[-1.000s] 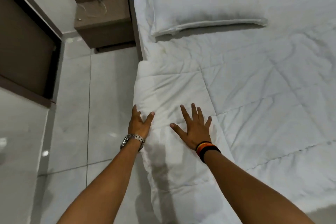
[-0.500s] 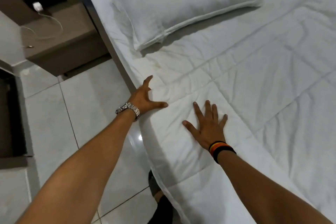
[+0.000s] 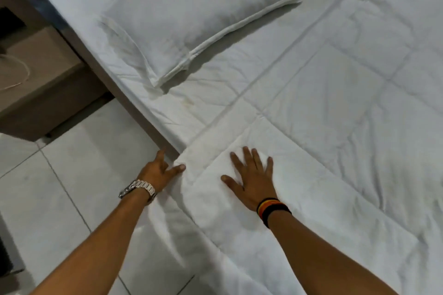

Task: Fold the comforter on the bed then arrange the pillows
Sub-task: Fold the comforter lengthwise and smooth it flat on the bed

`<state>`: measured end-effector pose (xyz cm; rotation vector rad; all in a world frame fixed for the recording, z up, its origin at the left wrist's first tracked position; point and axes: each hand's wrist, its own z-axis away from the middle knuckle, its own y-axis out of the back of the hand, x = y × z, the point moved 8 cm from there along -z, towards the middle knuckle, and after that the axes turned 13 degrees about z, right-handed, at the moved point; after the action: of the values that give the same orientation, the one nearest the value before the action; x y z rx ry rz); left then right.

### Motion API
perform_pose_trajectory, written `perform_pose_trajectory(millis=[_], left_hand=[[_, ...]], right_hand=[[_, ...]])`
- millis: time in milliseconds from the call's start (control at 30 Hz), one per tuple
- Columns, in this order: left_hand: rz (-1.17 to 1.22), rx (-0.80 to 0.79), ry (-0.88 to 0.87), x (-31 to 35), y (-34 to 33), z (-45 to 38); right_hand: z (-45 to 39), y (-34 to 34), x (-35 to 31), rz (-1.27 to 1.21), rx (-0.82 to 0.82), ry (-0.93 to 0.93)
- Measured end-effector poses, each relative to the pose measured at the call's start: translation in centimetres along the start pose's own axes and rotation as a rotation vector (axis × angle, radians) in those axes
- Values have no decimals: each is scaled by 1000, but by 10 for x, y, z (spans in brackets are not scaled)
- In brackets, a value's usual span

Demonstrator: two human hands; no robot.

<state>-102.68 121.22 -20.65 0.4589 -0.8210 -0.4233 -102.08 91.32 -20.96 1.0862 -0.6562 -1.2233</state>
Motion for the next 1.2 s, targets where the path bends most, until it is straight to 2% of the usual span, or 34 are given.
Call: perform_pose_trajectory(millis=[67, 167, 333, 400, 533, 633, 700, 800, 933, 1067, 1200], left_hand=[[95, 3, -14, 8, -30, -2], [119, 91, -100, 41, -60, 7], [-186, 114, -252, 90, -109, 42], [-305, 74, -383, 111, -141, 56], [-426, -101, -646, 135, -230, 100], [-489, -195, -758, 137, -301, 140], [-503, -224, -798, 134, -333, 162], [-509, -238, -838, 129, -363, 185], [-500, -220, -849, 126, -371, 194], [-493, -234, -803, 133, -368, 198], [-427, -246, -761, 142, -365, 203]], right_hand=[[22, 7, 20, -101, 66, -79], [83, 1, 70, -128, 93, -262], [209, -26, 174, -186, 119, -646], [259, -40, 209, -237, 171, -812], [344, -87, 243, -380, 197, -1097], [396, -128, 243, -722, 343, -1283], [410, -147, 239, -982, 472, -1305], [425, -160, 245, -1133, 556, -1337], [412, -158, 238, -1339, 586, -1175], [399, -138, 225, -1505, 560, -995], [399, -132, 219, -1477, 456, -963]])
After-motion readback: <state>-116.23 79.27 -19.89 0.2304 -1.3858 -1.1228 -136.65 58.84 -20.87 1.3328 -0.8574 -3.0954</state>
